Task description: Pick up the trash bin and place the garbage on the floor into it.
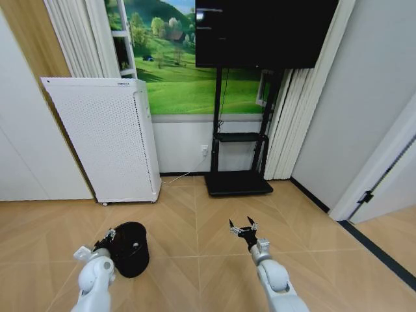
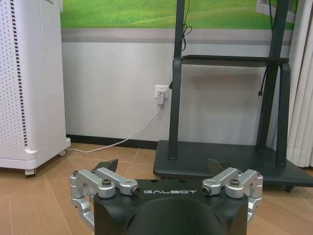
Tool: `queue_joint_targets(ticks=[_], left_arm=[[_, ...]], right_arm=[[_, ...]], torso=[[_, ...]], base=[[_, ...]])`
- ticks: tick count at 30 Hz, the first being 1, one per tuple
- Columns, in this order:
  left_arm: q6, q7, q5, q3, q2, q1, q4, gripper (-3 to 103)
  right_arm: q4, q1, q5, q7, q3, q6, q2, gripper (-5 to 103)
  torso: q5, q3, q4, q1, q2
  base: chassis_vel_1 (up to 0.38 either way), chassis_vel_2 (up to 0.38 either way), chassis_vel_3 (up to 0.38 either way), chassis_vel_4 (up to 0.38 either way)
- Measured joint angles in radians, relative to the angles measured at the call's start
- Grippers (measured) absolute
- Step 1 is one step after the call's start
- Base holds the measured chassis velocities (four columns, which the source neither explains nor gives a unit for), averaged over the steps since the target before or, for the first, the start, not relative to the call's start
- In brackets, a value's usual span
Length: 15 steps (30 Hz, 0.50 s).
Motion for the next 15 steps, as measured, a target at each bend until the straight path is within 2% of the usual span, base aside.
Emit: queue_joint_targets(ticks=[1,3,4,5,7,8,10,15], left_arm=[[0.0,0.0,0.0,0.0,0.0,0.0,0.0,86],[-0.025,0.183,0.127,0.011,0.0,0.036,-0.049,96],[-0.038,0.242,0.168,0.022,0.013,0.049,-0.062,98],[-0.038,0.242,0.168,0.022,0.013,0.049,-0.062,98],[-0.069,0.321,0.232,0.038,0.033,0.057,-0.067,100],[-0.069,0.321,0.232,0.038,0.033,0.057,-0.067,100],[-0.093,0.38,0.291,0.059,0.055,0.054,-0.063,100],[-0.088,0.381,0.32,0.096,0.069,0.052,-0.074,100]], right_arm=[[0.0,0.0,0.0,0.0,0.0,0.0,0.0,100],[0.006,-0.006,0.004,0.003,0.001,-0.001,0.004,100],[0.01,-0.01,0.006,0.009,0.003,-0.001,0.005,100],[0.01,-0.01,0.006,0.009,0.003,-0.001,0.005,100],[0.015,-0.018,0.009,0.023,0.007,0.001,0.009,100],[0.015,-0.018,0.009,0.023,0.007,0.001,0.009,100],[0.017,-0.027,0.009,0.042,0.015,0.008,0.017,100],[0.022,-0.038,0.01,0.057,0.026,0.018,0.018,100]], torso=[[0.0,0.0,0.0,0.0,0.0],[0.0001,0.0,0.0,0.0,0.0],[0.0,0.0,-0.0001,0.0,0.0],[0.0,0.0,-0.0001,0.0,0.0],[0.0002,0.0,0.0,0.0,0.0],[0.0002,0.0,0.0,0.0,0.0],[0.0001,0.0,-0.0001,0.0,0.0],[0.0,0.0,-0.0002,0.0,0.0]], base=[[0.0,0.0,0.0,0.0],[0.0,0.0,0.0,0.0],[0.0,0.0,0.0,0.0],[0.0,0.0,0.0,0.0],[0.0,0.0,0.0,0.0],[0.0,0.0,0.0,0.0],[0.0,0.0,0.0,0.0],[0.0,0.0,0.0,0.0]])
